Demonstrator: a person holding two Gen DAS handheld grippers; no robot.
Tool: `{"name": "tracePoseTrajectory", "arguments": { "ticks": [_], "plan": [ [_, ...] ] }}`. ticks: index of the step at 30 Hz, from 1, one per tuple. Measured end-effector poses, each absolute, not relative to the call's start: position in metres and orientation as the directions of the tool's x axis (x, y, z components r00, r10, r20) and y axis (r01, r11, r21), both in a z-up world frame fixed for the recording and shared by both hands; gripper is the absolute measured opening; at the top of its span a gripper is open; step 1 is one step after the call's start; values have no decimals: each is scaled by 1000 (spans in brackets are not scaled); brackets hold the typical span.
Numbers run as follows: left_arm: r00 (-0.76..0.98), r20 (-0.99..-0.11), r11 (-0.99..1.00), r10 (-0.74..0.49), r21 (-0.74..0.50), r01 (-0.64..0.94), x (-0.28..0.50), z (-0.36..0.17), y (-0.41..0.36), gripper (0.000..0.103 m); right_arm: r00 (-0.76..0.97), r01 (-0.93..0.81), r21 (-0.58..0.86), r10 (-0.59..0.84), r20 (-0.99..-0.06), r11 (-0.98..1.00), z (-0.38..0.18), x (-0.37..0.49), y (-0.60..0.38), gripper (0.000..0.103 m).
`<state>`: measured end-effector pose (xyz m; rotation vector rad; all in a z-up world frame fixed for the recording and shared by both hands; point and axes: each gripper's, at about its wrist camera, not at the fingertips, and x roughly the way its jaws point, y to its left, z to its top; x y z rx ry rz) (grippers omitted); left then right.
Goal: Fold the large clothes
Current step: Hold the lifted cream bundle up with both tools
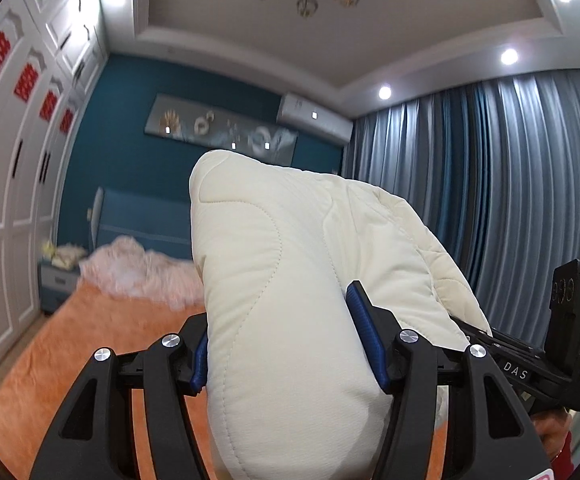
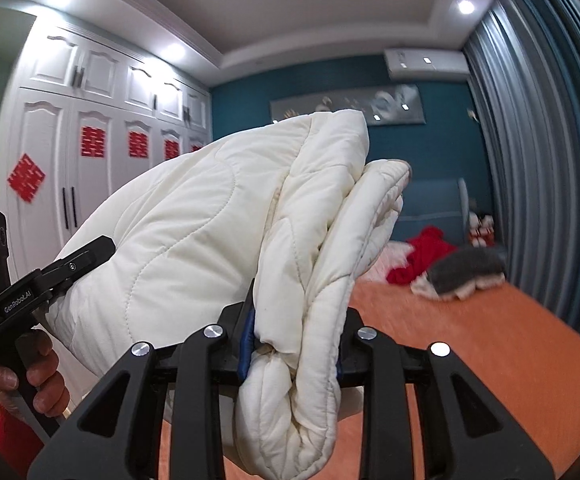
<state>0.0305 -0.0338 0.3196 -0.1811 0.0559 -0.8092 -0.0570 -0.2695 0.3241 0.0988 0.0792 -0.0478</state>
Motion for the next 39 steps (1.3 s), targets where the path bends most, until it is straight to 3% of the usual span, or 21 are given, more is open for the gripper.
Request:
{"name": "tracePoseTrajectory", "arguments": {
  "ticks": [8,16,20,27,39],
  "plan": [
    [706,115,682,-699,-189,706,68,325,11,56,999,-25,51,26,-24,998,342,-11,-238,27],
    [722,92,689,-686,-238,685,147,276,35,56,993,-88,46,91,-77,995,301,74,-220,27],
    [733,35,699,-679,-272,661,193,234,40,56,981,-102,75,112,-157,992,258,127,-218,28],
    [718,-171,715,-675,-390,580,280,125,38,56,928,-88,148,135,-347,985,147,214,-223,28],
    [672,-403,776,-621,-438,453,338,-26,29,56,821,-23,224,146,-551,974,-15,280,-222,28]
  ]
}}
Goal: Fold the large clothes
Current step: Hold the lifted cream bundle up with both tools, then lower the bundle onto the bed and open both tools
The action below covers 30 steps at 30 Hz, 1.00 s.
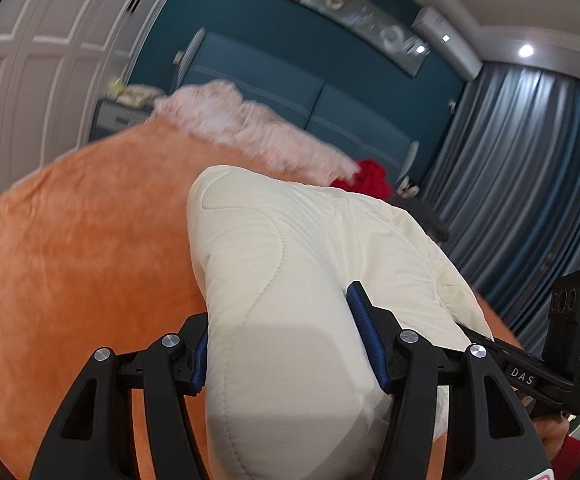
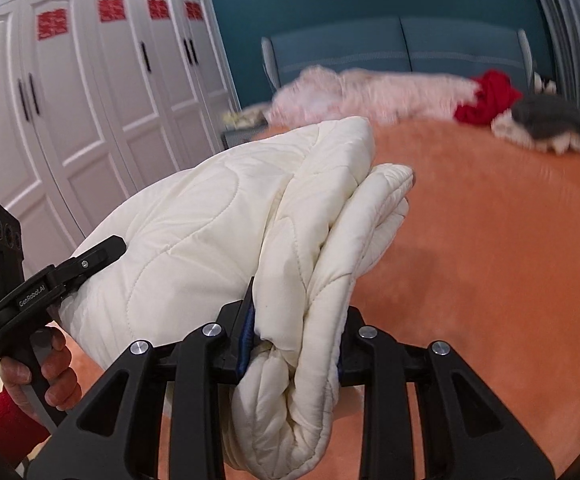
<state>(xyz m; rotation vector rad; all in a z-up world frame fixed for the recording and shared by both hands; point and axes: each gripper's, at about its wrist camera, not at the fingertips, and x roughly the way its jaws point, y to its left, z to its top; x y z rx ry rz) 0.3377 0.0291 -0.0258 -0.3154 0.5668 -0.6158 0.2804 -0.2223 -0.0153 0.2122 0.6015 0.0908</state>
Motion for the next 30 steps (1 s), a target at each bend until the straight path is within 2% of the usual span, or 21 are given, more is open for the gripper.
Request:
{"name": "tracePoseTrajectory", "arguments": {
  "ticks": [5,8,11,15,20,25,30],
  "plan": [
    [639,-491,799,-592,-458,389,345,-78,34,57,764,0,257,166,-624,966,-69,285,-218,30],
    [644,-498,809,-581,-437,393,339,-89,36,59,763,15,300,183,-619,954,-81,279,-218,37],
    [635,-528,821,-564,-437,367,338,-93,42,66,742,42,371,219,-633,928,-84,275,-225,46],
    [618,-581,845,-530,-424,326,328,-82,62,68,715,60,378,224,-662,924,-72,260,-230,57],
    [667,-611,904,-426,-302,301,314,-40,82,70,754,85,280,121,-645,956,-20,236,-236,58],
    [723,-614,948,-317,-182,261,334,19,51,70,778,71,216,82,-623,974,31,270,-217,38],
    [708,-647,958,-284,-164,234,381,35,3,70,776,54,165,63,-628,985,44,333,-188,27]
  ]
}}
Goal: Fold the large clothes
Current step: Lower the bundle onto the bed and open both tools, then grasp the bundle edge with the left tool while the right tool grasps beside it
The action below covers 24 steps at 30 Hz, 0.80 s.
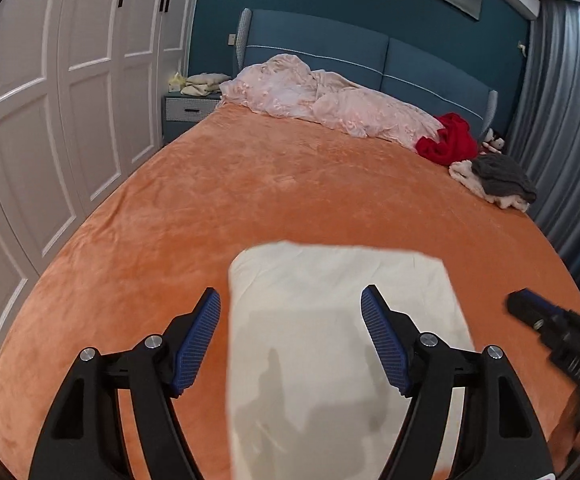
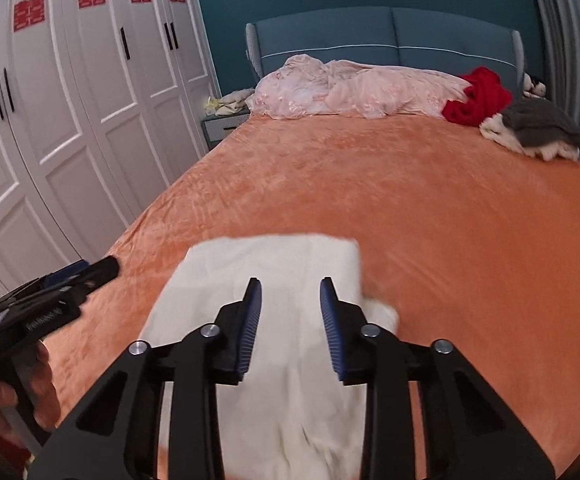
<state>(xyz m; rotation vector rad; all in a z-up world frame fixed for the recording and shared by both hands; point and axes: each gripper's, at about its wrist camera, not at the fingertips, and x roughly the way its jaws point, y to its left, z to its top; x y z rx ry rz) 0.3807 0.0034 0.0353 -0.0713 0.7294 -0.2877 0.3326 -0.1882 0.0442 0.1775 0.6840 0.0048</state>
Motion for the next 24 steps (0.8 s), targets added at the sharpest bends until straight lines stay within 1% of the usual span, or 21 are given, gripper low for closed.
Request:
{"name": "tracePoseTrajectory", "arguments": {
  "ticks": [4,8,10,14,16,21,24],
  "plan": [
    [677,-696,969,-237,-119,217,416,17,-25,70,726,93,184,60,-685,979,17,377,-188,26],
    [641,-747,977,-177,-56,205,443,-22,-44,69,666,158,168,20,-746,973,-28,404,-197,26],
    [627,-763,979,-156,-33,203,452,-42,-50,69,641,188,150,-5,-768,971,-51,412,-205,23],
    [606,-781,981,-154,-47,189,461,-70,-52,69,631,192,169,10,-776,967,-79,419,-214,23],
    [607,-781,982,-146,-39,186,463,-76,-54,69,631,187,169,14,-776,968,-87,422,-215,24],
    [604,-786,984,-131,-28,177,469,-95,-60,70,634,193,234,61,-771,953,-106,428,-225,24],
    [606,-787,985,-117,-15,171,472,-103,-64,70,638,195,247,68,-767,949,-111,431,-226,24]
  ]
}}
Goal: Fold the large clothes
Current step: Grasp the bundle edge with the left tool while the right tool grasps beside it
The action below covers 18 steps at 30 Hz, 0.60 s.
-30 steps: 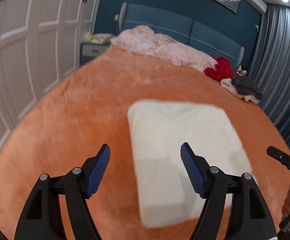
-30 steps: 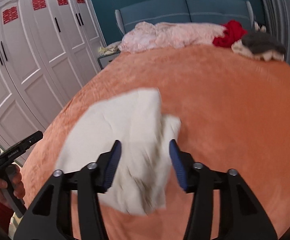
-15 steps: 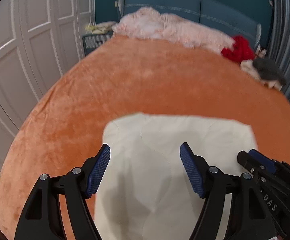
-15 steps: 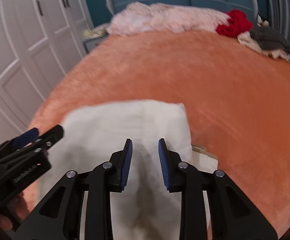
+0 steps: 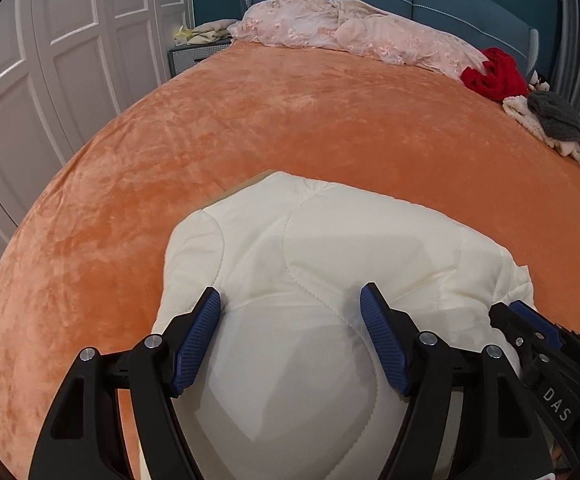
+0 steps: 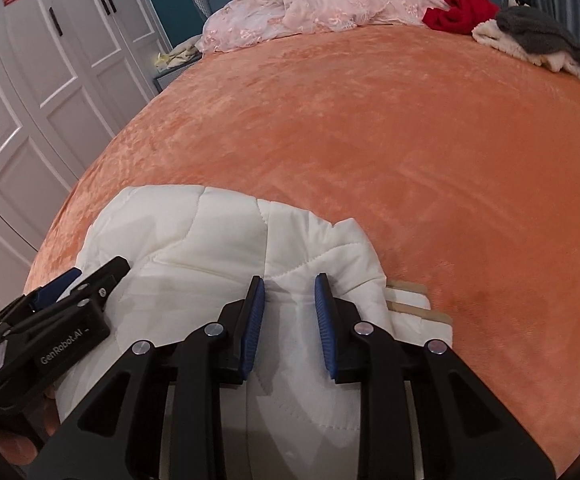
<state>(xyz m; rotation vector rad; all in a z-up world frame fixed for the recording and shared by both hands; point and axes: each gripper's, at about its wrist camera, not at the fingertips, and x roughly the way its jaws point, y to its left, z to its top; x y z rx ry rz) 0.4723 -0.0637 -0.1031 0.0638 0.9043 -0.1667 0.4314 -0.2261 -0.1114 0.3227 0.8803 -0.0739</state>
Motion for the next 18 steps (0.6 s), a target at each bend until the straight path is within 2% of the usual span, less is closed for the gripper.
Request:
{"name": "tracePoseTrajectory", "arguments": {
  "ticks": [18],
  "plan": [
    [623,-778,987,-80,23,156,476,-119,-69,71,669,198,199,16,-743,960,-120,428,-216,24]
  ]
}}
